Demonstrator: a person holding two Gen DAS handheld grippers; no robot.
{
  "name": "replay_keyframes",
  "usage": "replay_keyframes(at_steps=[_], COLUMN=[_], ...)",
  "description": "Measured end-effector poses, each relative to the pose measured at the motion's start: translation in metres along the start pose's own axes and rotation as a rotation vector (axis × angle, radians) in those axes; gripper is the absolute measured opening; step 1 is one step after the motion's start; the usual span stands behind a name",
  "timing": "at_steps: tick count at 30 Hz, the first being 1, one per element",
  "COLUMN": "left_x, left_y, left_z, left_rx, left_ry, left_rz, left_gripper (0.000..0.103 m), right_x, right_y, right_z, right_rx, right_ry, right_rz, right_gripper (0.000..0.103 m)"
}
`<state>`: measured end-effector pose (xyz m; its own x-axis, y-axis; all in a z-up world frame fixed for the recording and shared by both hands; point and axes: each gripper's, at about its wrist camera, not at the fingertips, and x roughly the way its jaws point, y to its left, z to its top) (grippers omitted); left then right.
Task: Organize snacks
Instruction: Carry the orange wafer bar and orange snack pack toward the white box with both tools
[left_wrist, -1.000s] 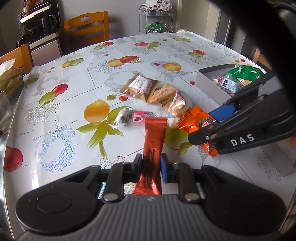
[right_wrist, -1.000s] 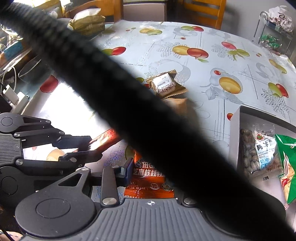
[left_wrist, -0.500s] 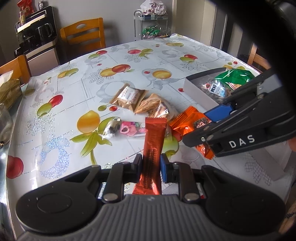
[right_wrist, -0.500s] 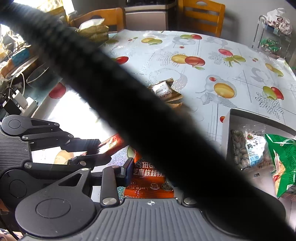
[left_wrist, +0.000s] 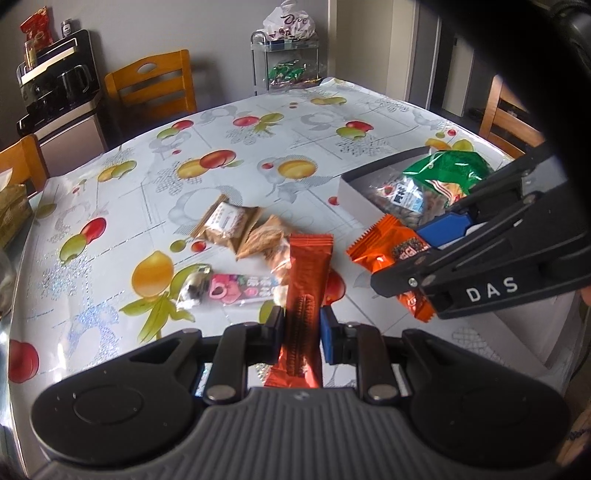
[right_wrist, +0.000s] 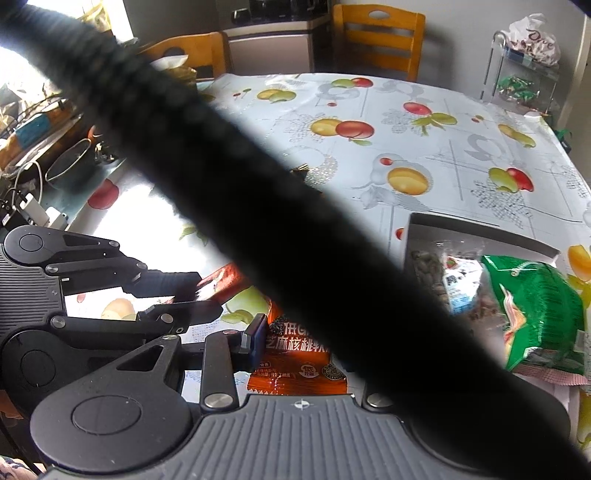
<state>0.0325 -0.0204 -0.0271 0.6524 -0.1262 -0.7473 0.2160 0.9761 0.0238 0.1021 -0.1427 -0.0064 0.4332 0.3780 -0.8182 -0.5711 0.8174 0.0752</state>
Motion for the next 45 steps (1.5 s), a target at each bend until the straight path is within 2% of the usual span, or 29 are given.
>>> replay_keyframes(at_steps=[11, 27, 45], left_x=[0.002, 0.003, 0.013], left_y=[-0.017, -0.061, -0.089], left_z=[0.018, 0.04, 0.055], left_rx=[-0.006, 0.065, 0.121], left_ry=[0.003, -0.022, -0.028], left_rz=[0.006, -0.082, -0.164], left_gripper=[0.017, 0.017, 0.017], right_x=[-0.014, -0.04, -0.065], right_y=[-0.017, -0.049, -0.084], right_z=[-0.005, -0.023, -0.042], right_rx=[0.009, 0.087, 0.187], right_ry=[-0.008, -0.035, -0.057], right_rz=[-0.05, -0.105, -0.152], right_gripper=[0.039, 0.039, 0.039])
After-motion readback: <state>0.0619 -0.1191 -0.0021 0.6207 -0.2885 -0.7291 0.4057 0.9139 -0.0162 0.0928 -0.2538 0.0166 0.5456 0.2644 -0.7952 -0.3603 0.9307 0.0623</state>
